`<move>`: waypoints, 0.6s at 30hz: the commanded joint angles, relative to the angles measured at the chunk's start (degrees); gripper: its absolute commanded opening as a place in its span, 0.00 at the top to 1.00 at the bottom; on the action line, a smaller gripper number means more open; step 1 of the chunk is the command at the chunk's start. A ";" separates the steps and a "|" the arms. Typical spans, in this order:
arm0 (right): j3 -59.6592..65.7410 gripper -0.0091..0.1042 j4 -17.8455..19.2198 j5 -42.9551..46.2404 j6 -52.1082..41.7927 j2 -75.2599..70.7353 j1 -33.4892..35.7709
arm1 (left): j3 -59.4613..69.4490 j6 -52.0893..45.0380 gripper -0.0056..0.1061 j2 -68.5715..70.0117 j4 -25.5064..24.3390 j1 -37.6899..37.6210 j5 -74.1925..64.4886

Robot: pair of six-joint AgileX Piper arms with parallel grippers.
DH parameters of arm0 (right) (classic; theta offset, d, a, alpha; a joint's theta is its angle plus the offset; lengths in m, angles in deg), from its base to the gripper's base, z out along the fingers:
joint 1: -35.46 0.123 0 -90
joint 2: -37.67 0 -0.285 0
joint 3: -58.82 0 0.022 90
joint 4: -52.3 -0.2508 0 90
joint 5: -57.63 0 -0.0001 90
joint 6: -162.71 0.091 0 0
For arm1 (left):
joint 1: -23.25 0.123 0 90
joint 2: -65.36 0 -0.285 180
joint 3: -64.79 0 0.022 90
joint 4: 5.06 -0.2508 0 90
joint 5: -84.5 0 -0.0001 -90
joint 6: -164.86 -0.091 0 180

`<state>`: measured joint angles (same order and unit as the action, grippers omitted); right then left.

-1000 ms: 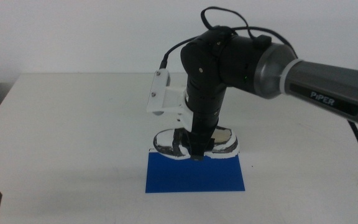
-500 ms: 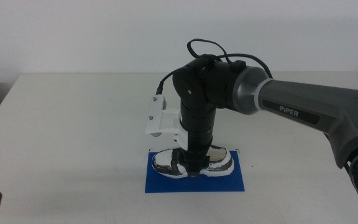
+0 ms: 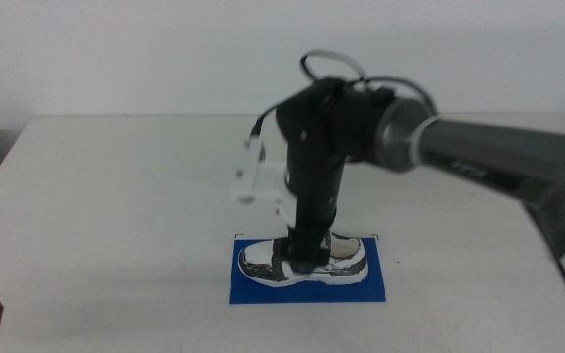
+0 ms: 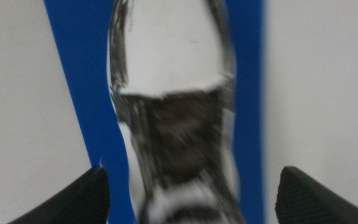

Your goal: Use one arm to grab the shoe from the table and place it on the mat.

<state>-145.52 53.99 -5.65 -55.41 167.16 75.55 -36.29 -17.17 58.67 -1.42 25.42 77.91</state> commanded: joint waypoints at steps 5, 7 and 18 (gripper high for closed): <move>-1.65 0.13 1.16 0.53 8.05 -17.05 -3.11 | 0.29 0.68 0.11 0.40 0.74 -0.26 4.63; -1.20 0.14 1.08 1.52 11.90 -20.77 -4.62 | 0.29 0.68 0.11 0.40 0.74 -0.26 4.63; 31.46 0.20 -2.37 26.45 26.86 -53.81 -21.04 | 0.29 0.68 0.11 0.40 0.74 -0.26 4.63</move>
<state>-117.38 52.30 13.62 -29.40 119.67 57.08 -36.29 -17.17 58.67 -1.42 25.42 77.91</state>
